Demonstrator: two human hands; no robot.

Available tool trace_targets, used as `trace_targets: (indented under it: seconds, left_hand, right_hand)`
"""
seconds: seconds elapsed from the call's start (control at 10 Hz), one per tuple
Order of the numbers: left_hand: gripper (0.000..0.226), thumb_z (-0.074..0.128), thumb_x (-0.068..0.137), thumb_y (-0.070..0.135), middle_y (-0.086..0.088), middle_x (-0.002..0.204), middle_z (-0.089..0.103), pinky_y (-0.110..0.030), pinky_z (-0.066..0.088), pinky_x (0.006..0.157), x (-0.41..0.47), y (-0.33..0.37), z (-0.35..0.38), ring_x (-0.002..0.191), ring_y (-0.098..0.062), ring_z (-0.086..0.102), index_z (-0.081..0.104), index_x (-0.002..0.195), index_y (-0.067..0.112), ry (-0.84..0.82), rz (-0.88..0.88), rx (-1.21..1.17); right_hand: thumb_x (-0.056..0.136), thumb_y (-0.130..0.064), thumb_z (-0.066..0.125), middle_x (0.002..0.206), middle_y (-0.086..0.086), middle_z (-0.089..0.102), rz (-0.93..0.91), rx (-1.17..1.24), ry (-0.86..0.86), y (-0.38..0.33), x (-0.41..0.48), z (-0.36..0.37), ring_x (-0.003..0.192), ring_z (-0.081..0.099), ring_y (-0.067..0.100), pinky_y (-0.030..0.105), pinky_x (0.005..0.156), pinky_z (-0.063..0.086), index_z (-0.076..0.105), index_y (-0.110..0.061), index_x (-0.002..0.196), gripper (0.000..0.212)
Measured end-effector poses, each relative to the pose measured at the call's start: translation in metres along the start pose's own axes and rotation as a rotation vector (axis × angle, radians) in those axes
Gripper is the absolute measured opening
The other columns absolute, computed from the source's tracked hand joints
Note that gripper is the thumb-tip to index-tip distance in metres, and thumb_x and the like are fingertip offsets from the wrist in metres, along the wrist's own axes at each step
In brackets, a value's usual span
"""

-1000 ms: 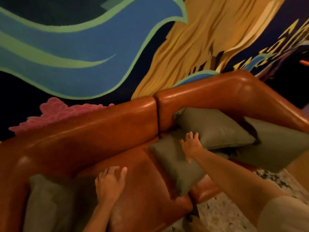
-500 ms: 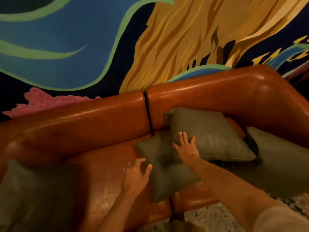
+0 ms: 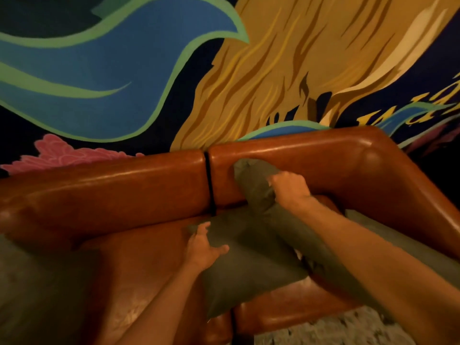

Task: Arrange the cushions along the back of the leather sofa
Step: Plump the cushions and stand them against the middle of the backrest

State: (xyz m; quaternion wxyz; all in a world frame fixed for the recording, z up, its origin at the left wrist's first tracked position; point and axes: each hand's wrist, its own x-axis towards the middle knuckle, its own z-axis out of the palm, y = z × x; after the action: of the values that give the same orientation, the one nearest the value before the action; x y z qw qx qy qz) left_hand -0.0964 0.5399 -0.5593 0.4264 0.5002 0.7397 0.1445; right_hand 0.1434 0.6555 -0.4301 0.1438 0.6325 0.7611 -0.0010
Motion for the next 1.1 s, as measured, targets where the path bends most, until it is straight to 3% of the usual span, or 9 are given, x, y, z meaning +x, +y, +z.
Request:
trace_targets:
  seconds: [0.1,0.3,0.4,0.5,0.6,0.7,0.8,1.0,1.1]
  left_hand:
    - [0.114,0.096,0.060,0.044,-0.006,0.147,0.052,-0.038,0.046,0.108,0.013,0.018,-0.010,0.135,-0.025,0.050,0.033,0.153,0.025,0.000,-0.008,-0.178]
    - [0.137,0.100,0.055,0.039,-0.007,0.156,0.041,-0.036,0.046,0.102,0.017,0.046,-0.050,0.135,-0.022,0.047,0.013,0.161,0.028,-0.125,0.014,-0.464]
    - [0.151,0.104,0.046,0.037,-0.003,0.164,0.028,-0.041,0.042,0.109,0.021,0.046,-0.075,0.148,-0.023,0.033,0.005,0.161,0.036,-0.118,0.062,-0.543]
    - [0.152,0.108,0.034,0.029,0.005,0.154,0.040,-0.049,0.041,0.113,0.020,0.036,-0.099,0.143,-0.019,0.038,0.018,0.157,0.038,-0.080,0.135,-0.589]
    - [0.140,0.103,0.017,0.014,-0.005,0.135,0.062,-0.057,0.047,0.106,0.009,0.006,-0.115,0.127,-0.030,0.057,0.041,0.142,0.024,-0.110,0.080,-0.734]
    - [0.139,0.103,0.007,0.016,-0.016,0.124,0.070,-0.050,0.061,0.084,-0.008,-0.016,-0.133,0.117,-0.039,0.065,0.053,0.136,0.013,-0.161,0.070,-0.777]
    - [0.126,0.100,-0.005,0.015,-0.006,0.095,0.080,-0.030,0.062,0.059,-0.021,-0.011,-0.149,0.085,-0.020,0.077,0.062,0.115,0.012,-0.199,0.096,-0.811]
    - [0.097,0.104,0.007,0.023,-0.009,0.108,0.078,-0.038,0.063,0.079,-0.019,0.018,-0.141,0.101,-0.023,0.074,0.078,0.101,0.017,-0.011,0.169,-0.833]
    - [0.081,0.104,0.017,0.014,-0.004,0.097,0.080,-0.042,0.059,0.086,-0.028,0.044,-0.136,0.092,-0.017,0.077,0.079,0.093,0.014,0.128,0.176,-0.732]
  right_hand:
    - [0.096,-0.009,0.072,0.109,0.006,0.071,0.089,0.219,0.136,0.025,-0.025,-0.060,0.096,0.072,0.024,0.039,0.088,0.061,0.068,-0.014,0.119,0.023]
    - [0.085,-0.001,0.076,0.097,0.001,0.071,0.055,0.437,0.408,0.060,-0.084,-0.128,0.096,0.067,0.024,0.047,0.081,0.059,0.065,-0.023,0.091,0.025]
    - [0.083,0.005,0.078,0.090,-0.004,0.074,-0.112,0.616,0.421,0.073,-0.091,-0.138,0.094,0.070,0.019,0.048,0.081,0.060,0.069,-0.022,0.086,0.028]
    - [0.083,0.013,0.078,0.092,-0.012,0.076,-0.350,0.790,0.390,0.069,-0.098,-0.135,0.097,0.071,0.005,0.031,0.082,0.059,0.074,-0.018,0.086,0.031]
    - [0.080,0.017,0.079,0.101,-0.010,0.077,-0.471,0.871,0.377,0.062,-0.093,-0.122,0.103,0.072,0.002,0.031,0.087,0.060,0.080,-0.011,0.096,0.032]
    - [0.081,0.018,0.078,0.103,0.000,0.078,-0.559,0.991,0.331,0.062,-0.079,-0.115,0.105,0.074,0.009,0.033,0.093,0.061,0.079,-0.006,0.097,0.029]
    - [0.082,0.021,0.075,0.103,0.014,0.078,-0.572,1.143,0.293,0.066,-0.066,-0.105,0.103,0.075,0.020,0.032,0.092,0.061,0.075,0.006,0.095,0.020]
    - [0.087,0.017,0.074,0.119,0.009,0.079,-0.402,1.288,0.145,0.090,-0.047,-0.058,0.119,0.073,0.021,0.044,0.106,0.057,0.072,0.005,0.101,0.019]
    - [0.081,0.007,0.084,0.130,-0.006,0.072,-0.321,0.932,-0.069,0.116,-0.044,-0.051,0.128,0.066,0.008,0.049,0.115,0.050,0.071,-0.022,0.117,0.048]
